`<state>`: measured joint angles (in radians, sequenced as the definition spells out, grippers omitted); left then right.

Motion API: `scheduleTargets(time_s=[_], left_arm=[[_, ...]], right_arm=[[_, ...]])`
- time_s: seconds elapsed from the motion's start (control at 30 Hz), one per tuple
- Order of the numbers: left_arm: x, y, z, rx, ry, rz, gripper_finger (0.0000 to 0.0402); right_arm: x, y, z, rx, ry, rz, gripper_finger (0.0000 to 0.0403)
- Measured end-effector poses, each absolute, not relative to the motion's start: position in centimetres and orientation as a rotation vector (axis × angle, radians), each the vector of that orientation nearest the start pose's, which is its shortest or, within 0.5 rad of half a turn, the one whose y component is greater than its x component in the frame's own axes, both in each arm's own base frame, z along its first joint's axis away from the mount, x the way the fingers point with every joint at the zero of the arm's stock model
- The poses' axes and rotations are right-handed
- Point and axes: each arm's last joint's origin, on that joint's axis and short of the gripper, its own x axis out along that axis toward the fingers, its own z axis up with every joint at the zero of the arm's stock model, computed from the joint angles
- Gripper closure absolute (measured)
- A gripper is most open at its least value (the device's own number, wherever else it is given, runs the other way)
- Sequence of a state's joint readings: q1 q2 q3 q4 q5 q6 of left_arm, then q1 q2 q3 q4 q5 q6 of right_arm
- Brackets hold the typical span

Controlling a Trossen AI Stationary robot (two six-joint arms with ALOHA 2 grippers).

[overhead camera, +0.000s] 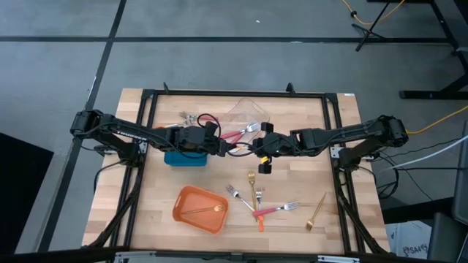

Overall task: Sort silverware by color (type)
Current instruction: Put the orange fork into the blue bin

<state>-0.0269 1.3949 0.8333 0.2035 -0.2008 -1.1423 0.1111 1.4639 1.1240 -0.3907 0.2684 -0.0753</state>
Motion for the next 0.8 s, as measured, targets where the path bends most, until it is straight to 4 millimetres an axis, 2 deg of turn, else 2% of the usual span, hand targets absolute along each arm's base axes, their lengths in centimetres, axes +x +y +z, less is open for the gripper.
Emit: scheduleTargets(time_s=[0.27, 0.43, 0.6, 0.8], left_arm=[[30.3, -0.2, 25.0, -1.085, 0.219, 0.356, 0.0400], [30.1, -0.2, 25.4, -1.064, 0.202, 0.354, 0.0401], [29.2, 0.1, 26.8, -1.037, 0.161, 0.348, 0.0401], [26.2, 0.5, 28.6, -0.979, 0.169, 0.428, 0.0401]], right_arm=[[31.4, 2.7, 27.7, -0.210, 0.717, -0.123, 0.0320], [30.8, 2.7, 28.3, -0.216, 0.714, -0.121, 0.0296], [28.9, 2.4, 30.5, -0.209, 0.667, -0.129, 0.0296], [25.8, 2.1, 33.1, -0.201, 0.613, -0.137, 0.0297]])
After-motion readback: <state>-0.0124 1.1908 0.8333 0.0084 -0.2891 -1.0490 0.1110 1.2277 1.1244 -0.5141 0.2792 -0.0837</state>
